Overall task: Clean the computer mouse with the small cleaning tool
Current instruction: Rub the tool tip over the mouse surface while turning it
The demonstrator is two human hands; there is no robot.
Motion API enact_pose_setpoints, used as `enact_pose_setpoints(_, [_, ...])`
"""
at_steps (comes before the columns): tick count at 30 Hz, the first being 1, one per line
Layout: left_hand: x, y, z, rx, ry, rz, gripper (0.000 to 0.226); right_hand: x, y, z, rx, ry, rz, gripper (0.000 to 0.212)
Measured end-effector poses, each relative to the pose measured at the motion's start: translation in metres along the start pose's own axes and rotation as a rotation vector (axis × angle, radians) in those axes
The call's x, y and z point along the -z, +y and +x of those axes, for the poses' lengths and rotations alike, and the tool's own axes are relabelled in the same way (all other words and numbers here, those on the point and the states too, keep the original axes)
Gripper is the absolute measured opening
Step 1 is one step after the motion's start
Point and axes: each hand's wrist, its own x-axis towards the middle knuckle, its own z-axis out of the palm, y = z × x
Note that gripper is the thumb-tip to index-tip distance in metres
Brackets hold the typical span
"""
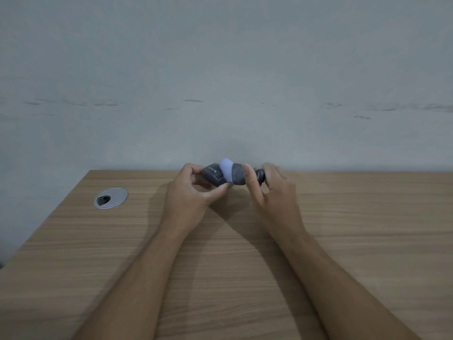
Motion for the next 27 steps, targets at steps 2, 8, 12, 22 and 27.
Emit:
enact_pose_setpoints(2, [0.0,-0.002,0.002,-0.022,-0.004,0.066,0.044,-0.003,-0.009,-0.002,0.105,-0.015,0.032,0.043])
enact_pose_setpoints(8, [-0.001,-0.001,0.001,-0.106,-0.016,0.089,0.052,-0.005,-0.01,-0.002,0.114,0.037,-0.036,0.043])
enact_pose_setpoints(12, [-0.003,0.001,-0.003,-0.138,-0.005,0.04,0.051,-0.002,-0.003,0.001,0.028,0.061,-0.027,0.042])
enact_pose_setpoints(22, [-0.003,-0.001,0.004,-0.166,0.058,0.165,0.056,-0.008,-0.018,-0.007,0.139,0.02,-0.112,0.046])
enact_pose_setpoints(27, [-0.009,0.0,0.006,-0.17,0.015,0.157,0.063,-0.006,-0.01,-0.005,0.043,0.034,-0.136,0.045])
